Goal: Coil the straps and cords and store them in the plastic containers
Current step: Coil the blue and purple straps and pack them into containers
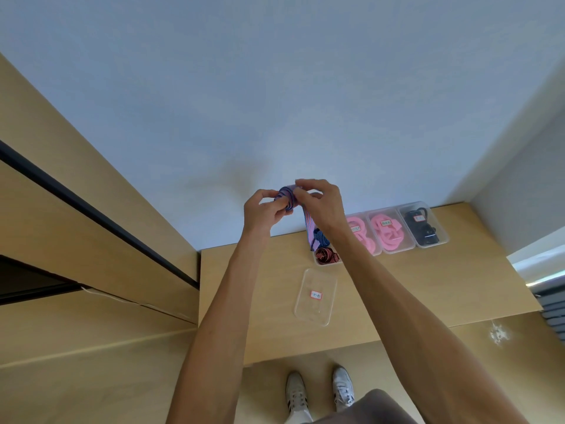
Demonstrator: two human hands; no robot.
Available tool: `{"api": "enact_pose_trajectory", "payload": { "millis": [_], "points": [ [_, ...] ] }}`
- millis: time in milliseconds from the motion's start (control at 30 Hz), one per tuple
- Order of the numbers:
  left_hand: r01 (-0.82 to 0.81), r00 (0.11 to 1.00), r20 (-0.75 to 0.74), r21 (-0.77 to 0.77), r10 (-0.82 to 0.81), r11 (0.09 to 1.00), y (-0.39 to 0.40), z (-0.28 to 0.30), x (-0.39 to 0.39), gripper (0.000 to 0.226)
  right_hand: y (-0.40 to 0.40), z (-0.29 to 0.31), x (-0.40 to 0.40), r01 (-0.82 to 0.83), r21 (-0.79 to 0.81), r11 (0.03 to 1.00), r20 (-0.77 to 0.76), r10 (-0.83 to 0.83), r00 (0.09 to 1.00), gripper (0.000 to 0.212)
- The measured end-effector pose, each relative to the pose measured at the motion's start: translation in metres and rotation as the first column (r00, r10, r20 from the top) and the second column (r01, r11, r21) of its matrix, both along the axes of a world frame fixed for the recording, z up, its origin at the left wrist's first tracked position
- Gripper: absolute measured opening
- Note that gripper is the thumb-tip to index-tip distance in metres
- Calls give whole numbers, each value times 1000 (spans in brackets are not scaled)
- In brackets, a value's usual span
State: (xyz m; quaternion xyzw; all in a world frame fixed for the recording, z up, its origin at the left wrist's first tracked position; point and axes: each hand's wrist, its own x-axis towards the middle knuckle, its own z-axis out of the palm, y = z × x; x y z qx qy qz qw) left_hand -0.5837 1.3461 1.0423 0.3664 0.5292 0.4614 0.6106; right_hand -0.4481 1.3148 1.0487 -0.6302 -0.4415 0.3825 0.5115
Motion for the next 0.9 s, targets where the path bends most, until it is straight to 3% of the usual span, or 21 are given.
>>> {"api": "enact_pose_trajectory", "payload": {
  "millis": [100,200,367,433,567,633,800,867,900],
  "points": [
    [-98,985,147,23,94,995,-4,-1,9,15,-1,-1,-6,82,-11,997,-16,-82,997,29],
    [-115,952,287,32,101,993,-7,-3,11,7,-2,-3,-7,-8,-18,1000,-59,7,998,36],
    [-50,974,223,16,46,999,-5,-3,9,12,2,-2,0,-103,42,994,38,102,994,28],
    [3,955,298,7,-5,1000,-8,-4,10,11,5,1,5,-150,54,987,39,148,988,25],
    [39,916,399,-2,-35,999,-12,-8,9,14,7,0,15,-206,-23,978,-50,205,978,37],
    [45,937,346,-2,-42,999,-11,-8,8,15,5,-3,17,-235,-11,972,-52,234,971,25],
    [138,989,-59,69,-134,988,-9,-10,5,17,1,-9,19,-137,0,991,-35,137,990,20],
    [127,989,-95,156,-113,980,-9,-10,5,6,1,-9,17,-123,1,992,-1,123,992,22],
    [100,993,-82,160,-88,982,-9,-10,6,14,1,-7,16,-123,7,992,11,123,992,22]
  ]
}}
